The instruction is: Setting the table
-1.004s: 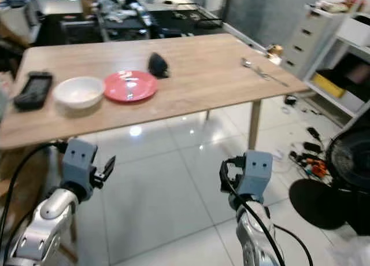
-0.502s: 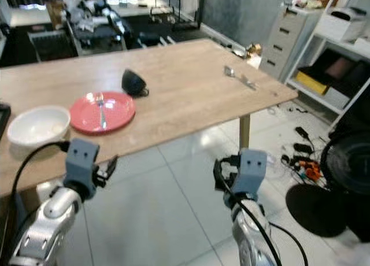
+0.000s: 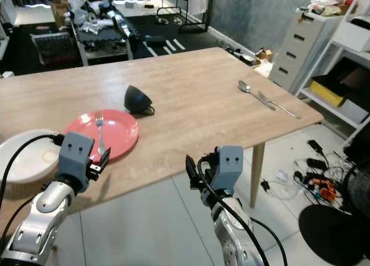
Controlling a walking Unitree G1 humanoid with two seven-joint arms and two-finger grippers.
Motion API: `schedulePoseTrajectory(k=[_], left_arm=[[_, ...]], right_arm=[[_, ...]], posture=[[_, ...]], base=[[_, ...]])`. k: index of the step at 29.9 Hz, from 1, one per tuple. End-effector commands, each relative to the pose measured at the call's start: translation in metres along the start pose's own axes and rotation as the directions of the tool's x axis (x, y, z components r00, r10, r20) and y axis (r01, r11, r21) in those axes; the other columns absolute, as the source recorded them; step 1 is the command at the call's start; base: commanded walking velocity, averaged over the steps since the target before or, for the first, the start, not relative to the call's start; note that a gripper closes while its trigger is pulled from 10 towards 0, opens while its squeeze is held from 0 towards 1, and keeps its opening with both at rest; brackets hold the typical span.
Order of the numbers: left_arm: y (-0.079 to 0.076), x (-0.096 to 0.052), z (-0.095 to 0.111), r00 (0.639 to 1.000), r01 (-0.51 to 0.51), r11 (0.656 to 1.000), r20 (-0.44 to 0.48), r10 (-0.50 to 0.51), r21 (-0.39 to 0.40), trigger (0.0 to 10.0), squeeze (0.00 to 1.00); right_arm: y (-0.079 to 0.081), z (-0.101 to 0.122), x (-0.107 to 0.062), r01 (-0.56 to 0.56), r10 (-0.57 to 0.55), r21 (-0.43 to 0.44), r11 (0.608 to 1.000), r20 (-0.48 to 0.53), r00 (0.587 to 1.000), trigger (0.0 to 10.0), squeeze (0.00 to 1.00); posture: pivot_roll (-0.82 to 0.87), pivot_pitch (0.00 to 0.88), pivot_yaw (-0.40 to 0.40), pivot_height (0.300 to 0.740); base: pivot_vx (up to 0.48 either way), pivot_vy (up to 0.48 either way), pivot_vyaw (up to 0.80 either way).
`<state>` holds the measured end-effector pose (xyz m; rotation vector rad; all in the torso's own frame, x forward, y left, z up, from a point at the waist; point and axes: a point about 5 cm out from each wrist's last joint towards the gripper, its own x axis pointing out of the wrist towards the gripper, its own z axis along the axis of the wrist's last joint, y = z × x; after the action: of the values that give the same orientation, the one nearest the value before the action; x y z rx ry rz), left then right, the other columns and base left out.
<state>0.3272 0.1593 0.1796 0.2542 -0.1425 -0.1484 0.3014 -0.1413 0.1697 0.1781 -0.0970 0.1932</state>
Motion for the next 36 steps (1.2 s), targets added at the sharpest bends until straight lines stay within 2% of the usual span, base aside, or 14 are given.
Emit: schedulePoseTrajectory(k=[1, 7, 17, 20, 21, 23, 29, 31, 36], left_arm=[[-0.001, -0.002, -0.005, 1.0, 0.004, 1.0, -0.02, -0.004, 0.002, 10.0, 0.0], [0.002, -0.001, -0.007, 0.999, -0.008, 1.0, -0.041, 0.007, -0.022, 10.0, 0.0], [0.014, 0.01, -0.005, 0.994, -0.046, 0.995, -0.105, 0.037, -0.093, 10.0, 0.0], [0.017, 0.015, -0.002, 0.991, -0.048, 0.996, -0.132, 0.038, -0.072, 10.0, 0.0], [0.019, 0.021, -0.001, 0.979, -0.073, 0.994, -0.194, 0.056, -0.083, 10.0, 0.0], [0.019, 0.022, -0.001, 0.976, -0.081, 0.993, -0.21, 0.06, -0.089, 10.0, 0.0], [0.015, 0.032, -0.013, 0.922, -0.195, 0.957, -0.374, 0.104, -0.215, 10.0, 0.0], [0.01, 0.037, -0.019, 0.902, -0.181, 0.952, -0.427, 0.061, -0.246, 10.0, 0.0], [0.003, 0.045, -0.026, 0.881, -0.136, 0.966, -0.473, 0.016, -0.221, 10.0, 0.0]], right_arm=[[-0.002, -0.001, -0.003, 0.007, -0.007, 0.007, 1.0, -0.007, 1.0, 10.0, 0.0], [-0.002, -0.001, -0.003, 0.005, -0.005, 0.007, 1.0, -0.009, 1.0, 10.0, 0.0], [-0.004, -0.001, -0.004, 0.016, -0.016, 0.0, 1.0, -0.011, 1.0, 10.0, 0.0], [-0.004, 0.0, -0.003, 0.015, -0.015, -0.003, 1.0, -0.009, 1.0, 10.0, 0.0], [-0.005, 0.001, -0.003, 0.014, -0.014, -0.005, 1.0, -0.007, 1.0, 10.0, 0.0], [-0.005, 0.001, -0.003, 0.014, -0.014, -0.006, 1.0, -0.006, 1.0, 10.0, 0.0], [-0.005, 0.002, -0.002, 0.011, -0.012, -0.009, 1.0, -0.008, 1.0, 10.0, 0.0], [-0.003, 0.004, -0.001, 0.001, -0.001, -0.013, 1.0, -0.003, 1.0, 10.0, 0.0], [0.002, 0.009, 0.001, -0.027, 0.027, -0.017, 1.0, 0.013, 1.0, 10.0, 0.0]], posture=[[0.05, 0.111, 0.058, 0.74], [0.05, 0.112, 0.056, 0.74], [0.05, 0.113, 0.054, 0.74], [0.05, 0.114, 0.051, 0.74], [0.05, 0.115, 0.05, 0.74], [0.05, 0.115, 0.05, 0.74], [0.06, 0.118, 0.045, 0.74], [0.06, 0.12, 0.045, 0.74], [0.05, 0.128, 0.046, 0.74]], base=[[0.48, 0.0, 0.0], [0.456, 0.0, 0.0], [0.0, 0.0, 0.0], [0.0, 0.0, 0.0], [0.0, 0.0, 0.0], [0.0, 0.0, 0.0], [0.0, 0.0, 0.0], [0.0, 0.0, 0.0], [0.0, 0.0, 0.0]])
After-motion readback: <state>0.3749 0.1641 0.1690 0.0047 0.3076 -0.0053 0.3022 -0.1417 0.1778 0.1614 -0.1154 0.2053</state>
